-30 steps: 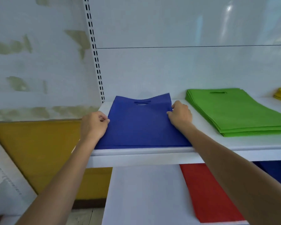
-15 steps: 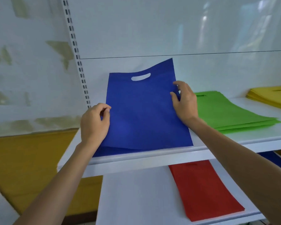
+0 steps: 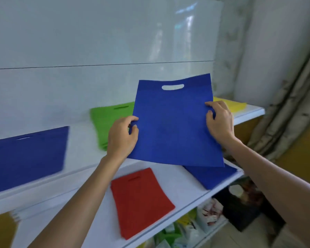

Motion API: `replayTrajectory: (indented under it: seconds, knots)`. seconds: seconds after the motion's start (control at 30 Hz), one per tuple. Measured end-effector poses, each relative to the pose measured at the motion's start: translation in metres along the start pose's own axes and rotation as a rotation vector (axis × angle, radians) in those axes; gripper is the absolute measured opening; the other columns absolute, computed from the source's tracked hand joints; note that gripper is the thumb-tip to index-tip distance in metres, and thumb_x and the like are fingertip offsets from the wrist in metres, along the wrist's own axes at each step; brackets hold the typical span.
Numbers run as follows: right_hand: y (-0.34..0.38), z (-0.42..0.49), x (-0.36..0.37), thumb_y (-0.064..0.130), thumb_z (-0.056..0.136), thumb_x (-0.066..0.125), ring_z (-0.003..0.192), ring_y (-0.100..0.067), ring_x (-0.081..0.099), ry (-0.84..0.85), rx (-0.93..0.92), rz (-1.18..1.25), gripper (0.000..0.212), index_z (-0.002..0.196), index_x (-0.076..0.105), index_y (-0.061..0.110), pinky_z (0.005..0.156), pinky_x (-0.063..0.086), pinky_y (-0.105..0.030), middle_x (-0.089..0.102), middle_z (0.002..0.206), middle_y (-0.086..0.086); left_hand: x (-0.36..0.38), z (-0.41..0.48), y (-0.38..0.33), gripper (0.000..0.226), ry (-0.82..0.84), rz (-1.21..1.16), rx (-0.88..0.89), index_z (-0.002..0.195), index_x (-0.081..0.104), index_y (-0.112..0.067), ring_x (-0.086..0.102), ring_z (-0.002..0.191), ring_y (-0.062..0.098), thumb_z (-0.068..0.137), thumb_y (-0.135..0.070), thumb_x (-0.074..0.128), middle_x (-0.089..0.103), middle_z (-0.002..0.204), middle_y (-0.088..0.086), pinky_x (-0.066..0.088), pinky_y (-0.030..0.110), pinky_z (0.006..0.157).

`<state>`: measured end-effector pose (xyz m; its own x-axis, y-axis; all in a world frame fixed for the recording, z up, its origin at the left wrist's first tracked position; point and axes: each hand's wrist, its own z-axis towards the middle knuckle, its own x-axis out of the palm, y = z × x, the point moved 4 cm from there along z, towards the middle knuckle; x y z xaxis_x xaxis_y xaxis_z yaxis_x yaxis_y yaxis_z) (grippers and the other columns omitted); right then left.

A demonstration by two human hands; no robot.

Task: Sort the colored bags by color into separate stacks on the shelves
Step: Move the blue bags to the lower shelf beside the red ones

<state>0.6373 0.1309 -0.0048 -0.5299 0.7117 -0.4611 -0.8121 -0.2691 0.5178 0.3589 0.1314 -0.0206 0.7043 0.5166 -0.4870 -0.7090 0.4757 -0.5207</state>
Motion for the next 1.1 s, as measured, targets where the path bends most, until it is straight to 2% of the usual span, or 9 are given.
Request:
replayTrajectory:
  seconds: [0.13,0.27,0.43,0.5,0.73,0.97,1.1]
  knots:
    - [-0.101,-0.024,-0.065,0.004,0.091,0.044,0.102,-0.027,0.054,-0.031,0.114,-0.113,0.033,0.121,0.058,0.007,0.084,0.039,-0.027,0.054,0.119,-0.009,0.101,-0.018,-0.055,0.029,0.137,-0.090,0.033,0.106,0.066,-0.008,0.055,0.082,0.019,0.081,0.001,0.055,0.066,0.102,0.006,0.035,0.016,0.075]
    - [-0.192,-0.052,-0.123,0.004,0.092,0.045,0.104,-0.029,0.054,-0.015,0.225,-0.242,0.035,0.125,0.055,0.005,0.088,0.041,-0.034,0.054,0.120,-0.012,0.195,-0.051,-0.104,0.029,0.282,-0.231,-0.027,0.108,0.065,-0.009,0.049,0.078,0.010,0.084,0.001,0.053,0.064,0.104,0.005,0.034,0.011,0.073]
    - [-0.274,-0.087,-0.153,0.005,0.092,0.045,0.103,-0.028,0.053,0.034,0.380,-0.327,0.037,0.128,0.052,0.005,0.083,0.039,-0.029,0.053,0.121,-0.011,0.292,-0.104,-0.124,0.024,0.489,-0.269,-0.101,0.110,0.064,-0.010,0.053,0.086,0.011,0.088,-0.005,0.054,0.063,0.109,0.006,0.033,0.011,0.075]
    - [-0.301,-0.098,-0.149,0.005,0.093,0.046,0.104,-0.028,0.053,0.062,0.437,-0.340,0.037,0.129,0.052,0.006,0.083,0.038,-0.026,0.053,0.122,-0.011,0.321,-0.118,-0.120,0.024,0.551,-0.253,-0.108,0.111,0.064,-0.009,0.054,0.089,0.012,0.089,-0.007,0.054,0.062,0.110,0.007,0.033,0.012,0.075]
    - [-0.388,-0.120,-0.095,0.008,0.095,0.047,0.107,-0.026,0.053,0.221,0.618,-0.372,0.035,0.129,0.053,0.007,0.086,0.040,-0.028,0.055,0.120,-0.010,0.407,-0.145,-0.080,0.022,0.715,-0.193,-0.159,0.109,0.065,-0.008,0.049,0.081,0.011,0.089,-0.008,0.054,0.061,0.105,0.007,0.033,0.011,0.072]
    - [-0.442,-0.110,-0.053,0.012,0.094,0.048,0.100,-0.025,0.054,0.317,0.643,-0.387,0.031,0.123,0.058,0.008,0.084,0.042,-0.030,0.057,0.114,-0.008,0.466,-0.156,-0.056,0.024,0.803,-0.135,-0.272,0.111,0.064,-0.009,0.057,0.094,0.020,0.091,-0.011,0.051,0.061,0.108,0.007,0.040,0.021,0.080]
    - [-0.474,-0.089,-0.028,0.012,0.094,0.046,0.099,-0.025,0.054,0.369,0.626,-0.347,0.032,0.124,0.057,0.007,0.086,0.045,-0.035,0.056,0.116,-0.008,0.492,-0.153,-0.047,0.025,0.771,-0.102,-0.345,0.113,0.062,-0.009,0.055,0.099,0.021,0.091,-0.013,0.050,0.060,0.110,0.006,0.041,0.025,0.084]
